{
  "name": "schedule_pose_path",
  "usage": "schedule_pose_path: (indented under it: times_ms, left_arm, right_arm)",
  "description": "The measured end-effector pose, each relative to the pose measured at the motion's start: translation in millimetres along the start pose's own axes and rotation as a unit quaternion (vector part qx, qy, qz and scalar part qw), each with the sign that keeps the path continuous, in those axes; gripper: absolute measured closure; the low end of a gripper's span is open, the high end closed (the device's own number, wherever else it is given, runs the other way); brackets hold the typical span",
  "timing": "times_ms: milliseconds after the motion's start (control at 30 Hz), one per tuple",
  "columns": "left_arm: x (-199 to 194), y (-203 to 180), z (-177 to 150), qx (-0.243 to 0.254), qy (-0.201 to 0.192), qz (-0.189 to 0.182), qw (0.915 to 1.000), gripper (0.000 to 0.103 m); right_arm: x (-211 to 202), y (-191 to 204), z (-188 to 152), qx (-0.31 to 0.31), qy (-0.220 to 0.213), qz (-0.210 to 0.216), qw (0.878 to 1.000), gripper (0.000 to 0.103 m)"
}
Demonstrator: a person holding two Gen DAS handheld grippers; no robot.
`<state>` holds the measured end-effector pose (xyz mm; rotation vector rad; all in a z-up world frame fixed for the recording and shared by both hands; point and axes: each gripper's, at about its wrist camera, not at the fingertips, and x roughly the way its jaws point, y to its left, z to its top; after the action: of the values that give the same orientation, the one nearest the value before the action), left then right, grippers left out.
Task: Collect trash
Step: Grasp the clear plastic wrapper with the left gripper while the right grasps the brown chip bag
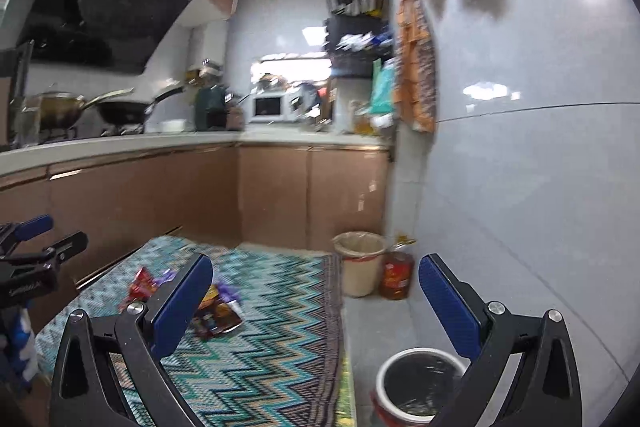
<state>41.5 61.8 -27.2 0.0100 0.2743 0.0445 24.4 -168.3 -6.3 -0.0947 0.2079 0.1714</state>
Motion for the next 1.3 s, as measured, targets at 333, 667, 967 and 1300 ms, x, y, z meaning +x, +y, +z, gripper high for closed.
schedule_pose_path:
  times_ms: [333, 667, 967, 1300]
  left_arm:
    - [57.5, 100.8, -59.1, -0.049, 0.121, 0.041, 0.9906, 0.014]
    - [107.1, 106.7, -104.8, -0.110, 0.229, -0.028, 0.9669, 0.014]
    - [162.5, 90.8, -122.6, -0.128, 0.295, -0.048, 0.9457, 0.031]
    - [185.6, 93.4, -138.7, -0.140, 0.331, -0.043, 0.9321, 0.057]
  right_arm:
    - [98.7, 42.6, -22.6, -0.009, 0.109, 0.144, 0.983, 0.007]
    - [193.8, 84.5, -54.0, -0.049, 0.201, 0.218, 0.954, 0.010]
    - [257.8, 116.7, -81.6, -0.100, 0.254, 0.247, 0.930, 0.009]
    - [301.8, 125.7, -106.3, -0.115, 0.282, 0.268, 0.914, 0.018]
